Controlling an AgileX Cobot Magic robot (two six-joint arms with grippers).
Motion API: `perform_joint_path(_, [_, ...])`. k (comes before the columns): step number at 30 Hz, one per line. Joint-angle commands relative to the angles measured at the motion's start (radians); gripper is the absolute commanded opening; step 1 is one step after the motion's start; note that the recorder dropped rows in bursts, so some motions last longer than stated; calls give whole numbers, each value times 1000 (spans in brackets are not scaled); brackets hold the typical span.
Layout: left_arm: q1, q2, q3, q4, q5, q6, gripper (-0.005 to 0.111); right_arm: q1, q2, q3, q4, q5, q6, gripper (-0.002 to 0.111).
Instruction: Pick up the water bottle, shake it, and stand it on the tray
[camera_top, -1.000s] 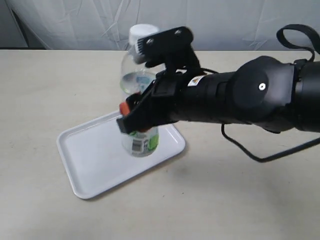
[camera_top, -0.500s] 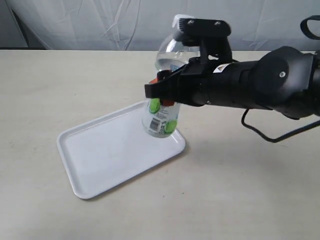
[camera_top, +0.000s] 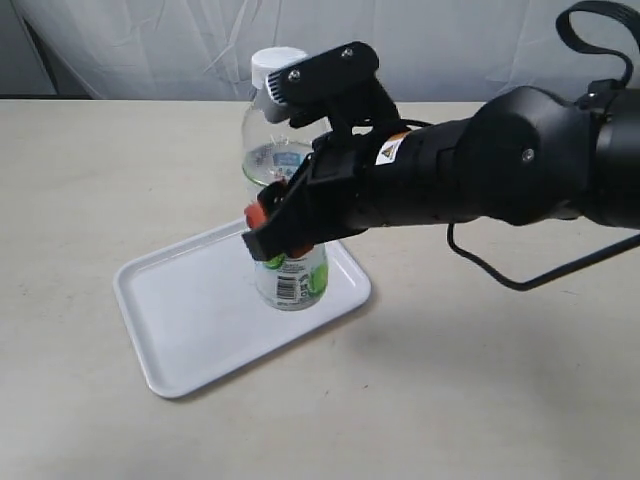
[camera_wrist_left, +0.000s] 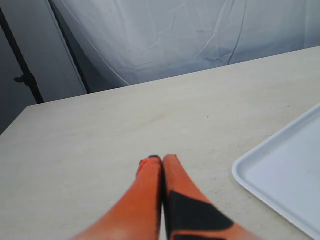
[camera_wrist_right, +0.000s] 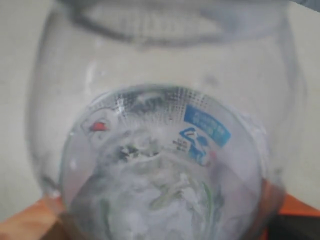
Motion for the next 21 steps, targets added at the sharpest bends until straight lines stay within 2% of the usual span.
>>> perform_joint_path(1, [-2, -5, 4, -4, -13, -4, 0, -79, 8, 21, 59, -181, 198, -1])
perform_joint_path(3, [-2, -5, 4, -4, -13, -4, 0, -89, 25, 17, 115, -97, 244, -1])
perform_joint_path(6, [-2, -5, 4, -4, -13, -4, 0, -51, 28, -6, 91, 100, 59, -1])
perform_joint_path(8, [-2, -5, 4, -4, -13, -4, 0, -35, 1, 1, 93, 47, -40, -1])
perform_joint_path(10, [-2, -5, 4, -4, -13, -2, 0, -38, -13, 30, 104, -158, -29, -1])
perform_joint_path(12, [-2, -5, 4, -4, -13, -2, 0, -40, -6, 54, 230, -290, 8, -1])
perform_joint_path(14, [-2, -5, 4, -4, -13, -2, 0, -29, -2, 40, 270, -197, 6, -1])
perform_joint_path(16, [-2, -5, 4, -4, -13, -2, 0, 5, -2, 14, 88, -27, -80, -1])
perform_joint_path(17, [-2, -5, 4, -4, -13, -2, 0, 16, -5, 16, -31, 0, -126, -1])
perform_joint_path(19, [-2, -5, 4, -4, -13, -2, 0, 3, -6, 38, -75, -101, -59, -1])
perform_joint_path(21, [-2, -5, 4, -4, -13, -2, 0, -28, -4, 54, 35, -204, 70, -1])
